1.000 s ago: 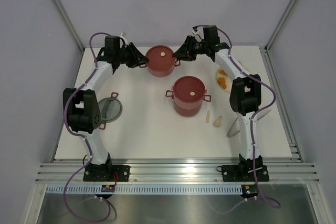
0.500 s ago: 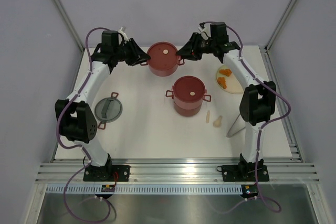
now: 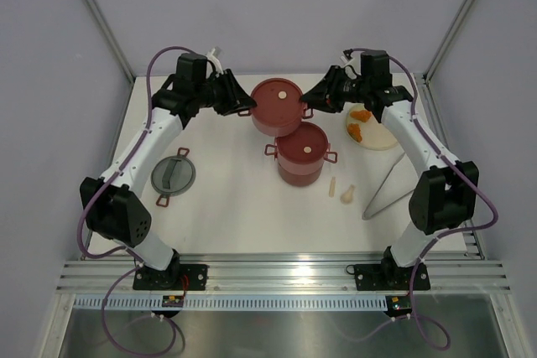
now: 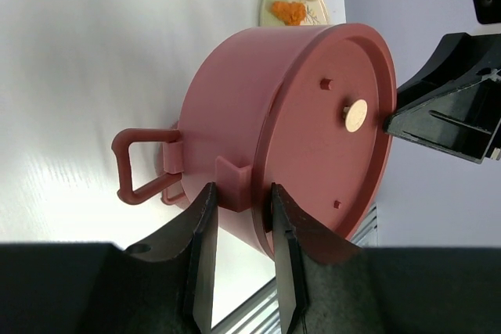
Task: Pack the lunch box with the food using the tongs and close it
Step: Place the packing box into the packing box.
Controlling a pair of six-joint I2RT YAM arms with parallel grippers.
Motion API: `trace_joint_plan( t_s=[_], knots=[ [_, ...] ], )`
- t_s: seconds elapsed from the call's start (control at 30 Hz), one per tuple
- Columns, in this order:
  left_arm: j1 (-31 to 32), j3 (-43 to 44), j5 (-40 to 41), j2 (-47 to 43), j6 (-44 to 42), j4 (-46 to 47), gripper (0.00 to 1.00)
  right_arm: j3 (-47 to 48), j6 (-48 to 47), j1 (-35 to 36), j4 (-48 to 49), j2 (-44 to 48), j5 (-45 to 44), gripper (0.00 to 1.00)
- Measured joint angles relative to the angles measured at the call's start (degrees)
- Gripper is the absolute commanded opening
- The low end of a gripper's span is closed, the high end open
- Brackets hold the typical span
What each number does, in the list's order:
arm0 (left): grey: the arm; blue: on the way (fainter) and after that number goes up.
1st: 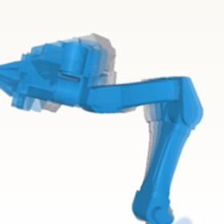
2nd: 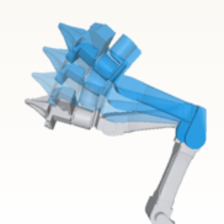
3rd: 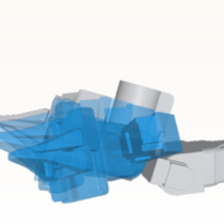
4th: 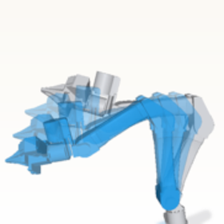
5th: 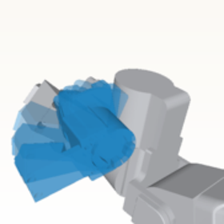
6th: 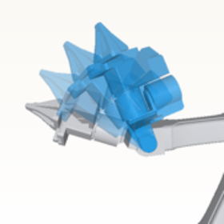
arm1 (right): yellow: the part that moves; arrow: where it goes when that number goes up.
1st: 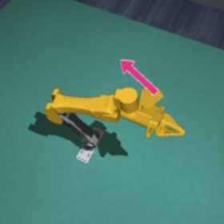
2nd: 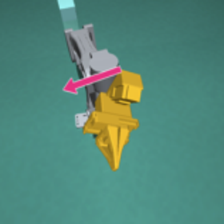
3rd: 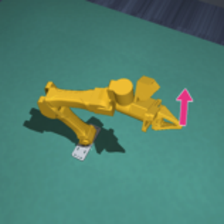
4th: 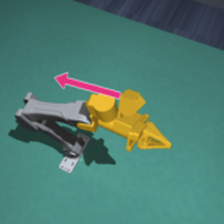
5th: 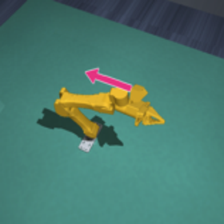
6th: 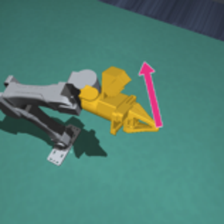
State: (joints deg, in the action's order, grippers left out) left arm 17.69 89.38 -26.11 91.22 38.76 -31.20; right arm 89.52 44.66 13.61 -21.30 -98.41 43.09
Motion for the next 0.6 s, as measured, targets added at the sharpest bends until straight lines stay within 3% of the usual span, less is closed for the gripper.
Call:
trace_joint_plan(
  t_s=[0.27,0.6],
  knots=[
    [6.10,-1.84,1.16,-0.02,0.63,-0.55,0.00,-10.23,-0.96,-2.97,-2.27,9.53,-2.75,0.00],
    [10.73,-3.17,0.68,-0.04,1.81,-0.66,0.00,-13.94,-4.66,-4.37,-9.51,18.03,-8.59,0.00]
  ],
)
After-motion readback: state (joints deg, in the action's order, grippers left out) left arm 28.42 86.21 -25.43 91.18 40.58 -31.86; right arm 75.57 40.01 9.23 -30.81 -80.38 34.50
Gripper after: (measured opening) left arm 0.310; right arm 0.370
